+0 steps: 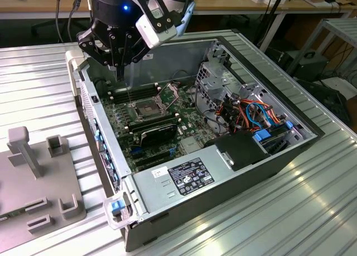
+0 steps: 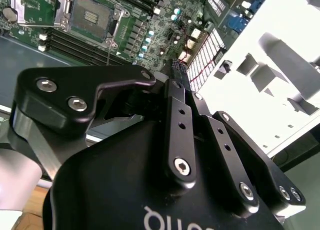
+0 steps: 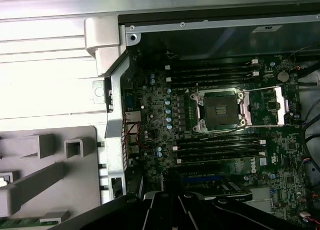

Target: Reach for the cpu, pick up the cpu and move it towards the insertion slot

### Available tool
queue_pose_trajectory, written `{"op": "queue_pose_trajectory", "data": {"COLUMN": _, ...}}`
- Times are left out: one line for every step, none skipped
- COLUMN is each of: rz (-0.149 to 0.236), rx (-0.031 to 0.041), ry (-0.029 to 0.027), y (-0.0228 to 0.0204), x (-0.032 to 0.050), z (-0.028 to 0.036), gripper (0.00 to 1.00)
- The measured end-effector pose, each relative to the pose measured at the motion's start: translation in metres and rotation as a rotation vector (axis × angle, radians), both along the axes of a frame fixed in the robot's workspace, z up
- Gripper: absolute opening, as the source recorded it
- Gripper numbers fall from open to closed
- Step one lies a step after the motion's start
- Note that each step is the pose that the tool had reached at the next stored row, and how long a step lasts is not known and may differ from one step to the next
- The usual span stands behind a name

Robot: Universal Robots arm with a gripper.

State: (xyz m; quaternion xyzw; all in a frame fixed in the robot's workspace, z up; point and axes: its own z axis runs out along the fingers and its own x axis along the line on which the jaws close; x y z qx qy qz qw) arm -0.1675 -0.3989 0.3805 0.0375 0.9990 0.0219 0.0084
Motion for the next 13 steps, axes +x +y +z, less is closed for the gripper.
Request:
{"op": "queue_pose_trajectory", "data": {"rz": 0.000, "rx": 0.0000, "ry": 0.0000, "y": 0.0000, "x": -0.0002, "z": -0.0001, "gripper": 0.11}}
{"op": "queue_pose_trajectory", "data": {"rz": 0.000, "rx": 0.0000, "ry": 0.0002, "y": 0.0000, "x": -0.0003, "z": -0.0002, "gripper": 0.11}}
{"op": "queue_pose_trajectory", "data": {"rz": 0.000, "rx": 0.0000, "ry": 0.0003, "y": 0.0000, "x": -0.0004, "z": -0.0003, "gripper": 0.11}}
{"op": "queue_pose_trajectory", "data": {"rz": 0.000, "rx": 0.0001, "ry": 0.0003, "y": 0.0000, "x": -0.0006, "z": -0.0005, "gripper": 0.11}}
{"op": "queue_pose_trajectory", "data": {"rz": 0.000, "rx": 0.0000, "ry": 0.0005, "y": 0.0000, "x": -0.0007, "z": -0.0005, "gripper": 0.11}}
{"op": "queue_pose_trajectory", "data": {"rz": 0.000, "rx": 0.0001, "ry": 0.0006, "y": 0.0000, "x": -0.0009, "z": -0.0007, "gripper": 0.11}}
{"op": "queue_pose_trajectory", "data": {"rz": 0.000, "rx": 0.0000, "ry": 0.0007, "y": 0.0000, "x": -0.0011, "z": -0.0008, "gripper": 0.11}}
{"op": "queue_pose_trajectory", "data": {"rz": 0.000, "rx": 0.0000, "ry": 0.0008, "y": 0.0000, "x": -0.0014, "z": -0.0009, "gripper": 0.11}}
{"op": "queue_pose_trajectory", "data": {"rz": 0.000, "rx": 0.0000, "ry": 0.0010, "y": 0.0000, "x": -0.0018, "z": -0.0012, "gripper": 0.11}}
{"op": "queue_pose_trajectory", "data": {"rz": 0.000, "rx": 0.0000, "ry": 0.0011, "y": 0.0000, "x": -0.0021, "z": -0.0014, "gripper": 0.11}}
{"op": "queue_pose_trajectory", "data": {"rz": 0.000, "rx": 0.0000, "ry": 0.0011, "y": 0.0000, "x": -0.0022, "z": -0.0015, "gripper": 0.11}}
{"op": "queue_pose_trajectory", "data": {"rz": 0.000, "rx": 0.0000, "ry": 0.0012, "y": 0.0000, "x": -0.0026, "z": -0.0017, "gripper": 0.11}}
{"op": "queue_pose_trajectory", "data": {"rz": 0.000, "rx": 0.0000, "ry": 0.0012, "y": 0.0000, "x": -0.0028, "z": -0.0017, "gripper": 0.11}}
